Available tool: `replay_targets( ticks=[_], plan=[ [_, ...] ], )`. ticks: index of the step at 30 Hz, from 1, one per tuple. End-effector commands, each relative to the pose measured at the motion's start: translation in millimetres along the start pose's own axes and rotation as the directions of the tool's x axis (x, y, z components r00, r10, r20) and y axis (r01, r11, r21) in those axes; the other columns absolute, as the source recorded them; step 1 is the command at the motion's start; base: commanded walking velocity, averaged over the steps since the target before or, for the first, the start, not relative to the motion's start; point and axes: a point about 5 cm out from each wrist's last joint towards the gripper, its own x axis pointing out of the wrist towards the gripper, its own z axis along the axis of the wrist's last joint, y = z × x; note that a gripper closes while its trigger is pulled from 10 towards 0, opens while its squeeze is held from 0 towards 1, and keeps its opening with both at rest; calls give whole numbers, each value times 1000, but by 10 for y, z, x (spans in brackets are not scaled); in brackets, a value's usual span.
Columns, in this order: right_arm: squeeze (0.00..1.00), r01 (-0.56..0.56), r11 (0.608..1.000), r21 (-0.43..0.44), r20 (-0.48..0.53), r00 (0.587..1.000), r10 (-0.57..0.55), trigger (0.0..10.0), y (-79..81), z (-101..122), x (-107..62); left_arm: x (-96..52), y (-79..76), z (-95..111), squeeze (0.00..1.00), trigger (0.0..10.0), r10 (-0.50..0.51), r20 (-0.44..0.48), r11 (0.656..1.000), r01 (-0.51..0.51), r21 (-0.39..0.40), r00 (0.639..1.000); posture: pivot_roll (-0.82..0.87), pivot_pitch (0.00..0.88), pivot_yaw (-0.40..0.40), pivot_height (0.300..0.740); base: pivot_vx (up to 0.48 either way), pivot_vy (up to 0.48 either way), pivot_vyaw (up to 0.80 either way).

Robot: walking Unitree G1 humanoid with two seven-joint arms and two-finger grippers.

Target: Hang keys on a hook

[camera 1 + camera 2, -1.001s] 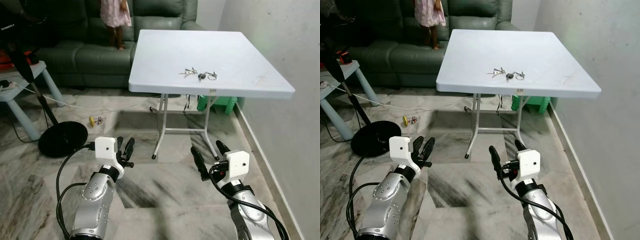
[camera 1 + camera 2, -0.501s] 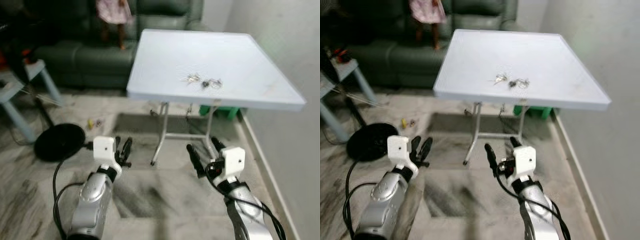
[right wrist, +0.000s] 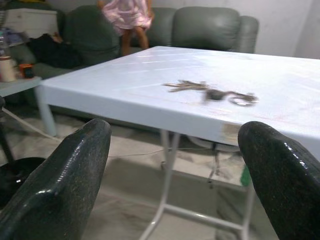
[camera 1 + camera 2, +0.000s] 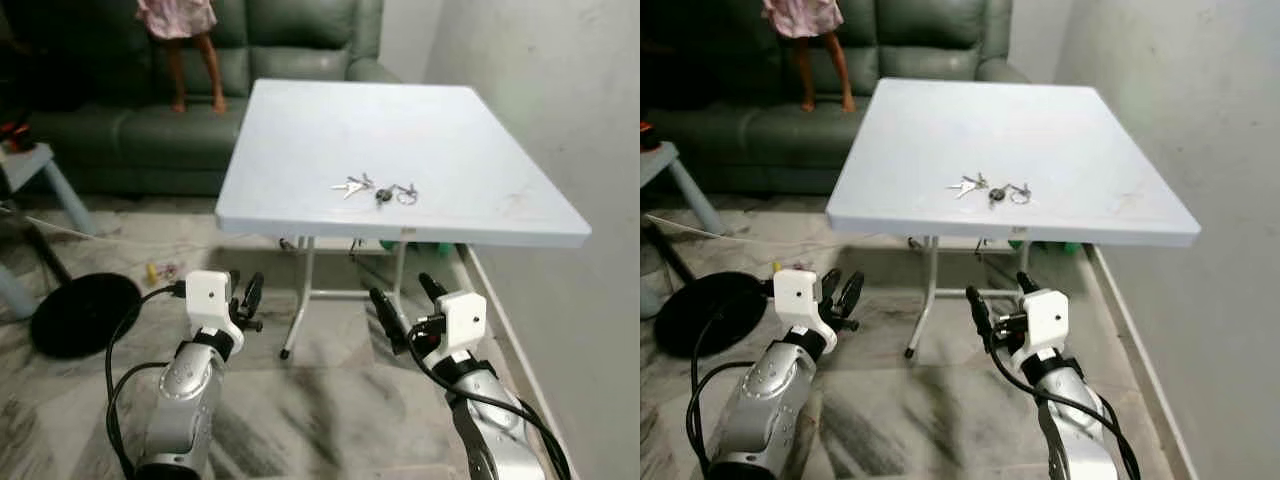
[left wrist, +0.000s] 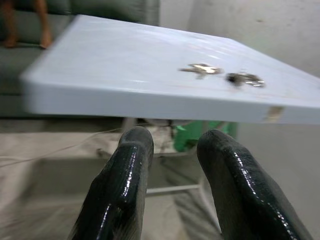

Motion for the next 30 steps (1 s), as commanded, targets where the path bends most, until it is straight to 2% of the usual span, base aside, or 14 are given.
replay_targets(
  ticks=[1,9,30],
  plan=[
    [0,21,1000,-4,-2,1000,-21,10000,-80,21,-32,18,-60,26,0,10000,-12,11,1000,12,-2,1000,80,0,-39,736,412,0,0],
    [0,17,1000,-4,-4,1000,-17,10000,-74,20,-36,6,-62,5,0,10000,-9,5,1000,9,-23,1000,82,0,-43,736,413,62,0],
    [0,7,1000,-3,-8,1000,-7,10000,-73,31,-41,3,-76,-6,0,10000,-3,6,999,3,-41,1000,83,0,-48,736,348,329,0]
  ],
)
